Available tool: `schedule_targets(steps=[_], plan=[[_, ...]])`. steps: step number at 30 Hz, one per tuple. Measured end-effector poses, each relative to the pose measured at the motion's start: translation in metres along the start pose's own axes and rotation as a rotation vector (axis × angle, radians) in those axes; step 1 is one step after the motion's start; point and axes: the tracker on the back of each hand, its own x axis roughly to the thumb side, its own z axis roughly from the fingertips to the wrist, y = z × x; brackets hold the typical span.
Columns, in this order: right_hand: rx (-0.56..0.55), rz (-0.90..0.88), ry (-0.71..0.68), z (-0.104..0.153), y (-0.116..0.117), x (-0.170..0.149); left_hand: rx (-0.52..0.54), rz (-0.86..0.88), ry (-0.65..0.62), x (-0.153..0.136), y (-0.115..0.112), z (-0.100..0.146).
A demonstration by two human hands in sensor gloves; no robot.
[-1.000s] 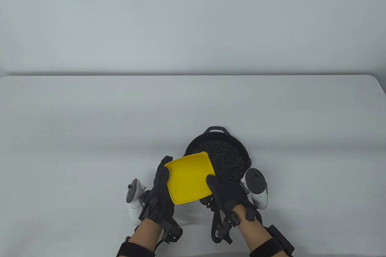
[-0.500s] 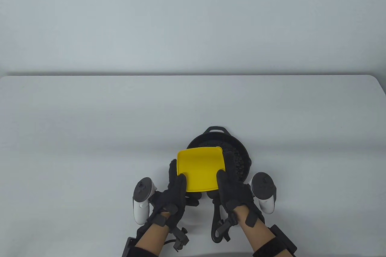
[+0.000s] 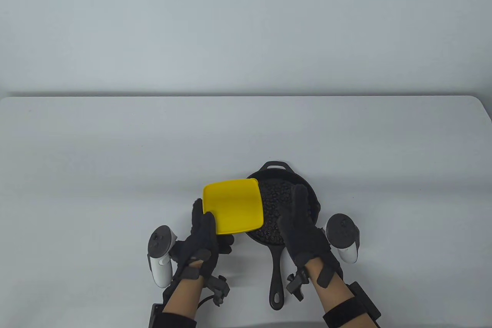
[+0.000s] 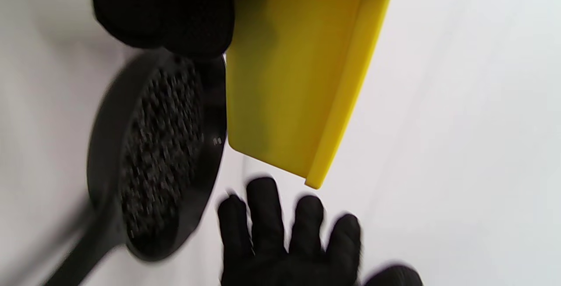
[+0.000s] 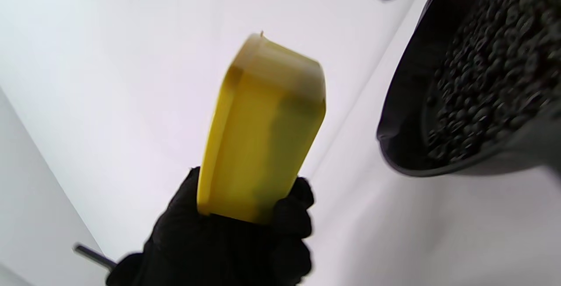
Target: Sprinkle coffee beans onto the frying pan
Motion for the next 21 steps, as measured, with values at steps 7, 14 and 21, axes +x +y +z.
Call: schedule_targets(steps=[7, 14, 21], plan=[[0.129, 0.562, 0.085, 0.000, 0.000, 0.011, 0.221, -0.130, 0.081, -0.003, 0.042, 0.003], [0.346, 0.760, 0.345, 0.004, -0.011, -0.002, 0.285, -0.333, 0.200, 0.001, 0.062, 0.003], [0.213, 0.839, 0.469, 0.017, -0.032, -0.014, 0.416, -0.538, 0.297, 0.002, 0.065, 0.005]])
